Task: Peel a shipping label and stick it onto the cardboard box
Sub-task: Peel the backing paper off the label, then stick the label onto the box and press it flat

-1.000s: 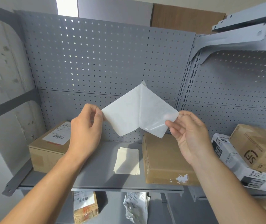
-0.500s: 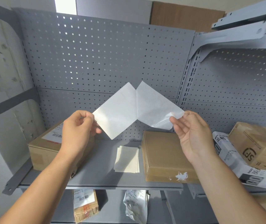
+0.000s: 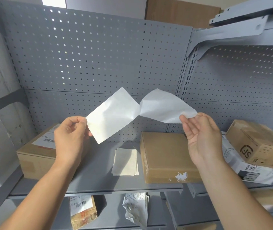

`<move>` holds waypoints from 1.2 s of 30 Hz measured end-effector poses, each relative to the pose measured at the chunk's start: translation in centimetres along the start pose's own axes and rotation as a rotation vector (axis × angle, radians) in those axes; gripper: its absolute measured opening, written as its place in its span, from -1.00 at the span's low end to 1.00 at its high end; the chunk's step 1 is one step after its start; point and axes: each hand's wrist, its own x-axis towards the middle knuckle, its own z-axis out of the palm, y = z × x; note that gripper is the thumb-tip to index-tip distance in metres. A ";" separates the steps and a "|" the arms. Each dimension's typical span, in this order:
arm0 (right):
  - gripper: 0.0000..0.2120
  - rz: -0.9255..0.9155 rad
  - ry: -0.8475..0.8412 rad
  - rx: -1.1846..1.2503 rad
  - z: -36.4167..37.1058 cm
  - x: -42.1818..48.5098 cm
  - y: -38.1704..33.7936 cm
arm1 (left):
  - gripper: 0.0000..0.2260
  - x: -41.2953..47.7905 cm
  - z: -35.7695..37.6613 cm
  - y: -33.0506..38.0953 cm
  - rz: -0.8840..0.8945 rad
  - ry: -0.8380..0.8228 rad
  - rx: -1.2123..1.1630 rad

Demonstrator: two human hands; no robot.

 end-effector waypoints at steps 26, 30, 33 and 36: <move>-0.89 -0.030 0.355 -0.193 -17.0 5.2 -2.9 | -0.89 -5.1 18.5 -6.4 -0.156 -0.326 -0.100; -0.87 0.028 0.332 -0.282 -20.1 8.3 -1.5 | -0.91 -6.3 20.3 -7.7 -0.159 -0.339 -0.059; -0.82 0.088 0.317 -0.362 -21.5 10.9 0.2 | -0.91 -6.9 20.9 -8.6 -0.162 -0.326 -0.026; -0.83 0.147 0.301 -0.464 -22.9 13.7 2.4 | -0.92 -7.6 21.2 -9.1 -0.166 -0.308 0.014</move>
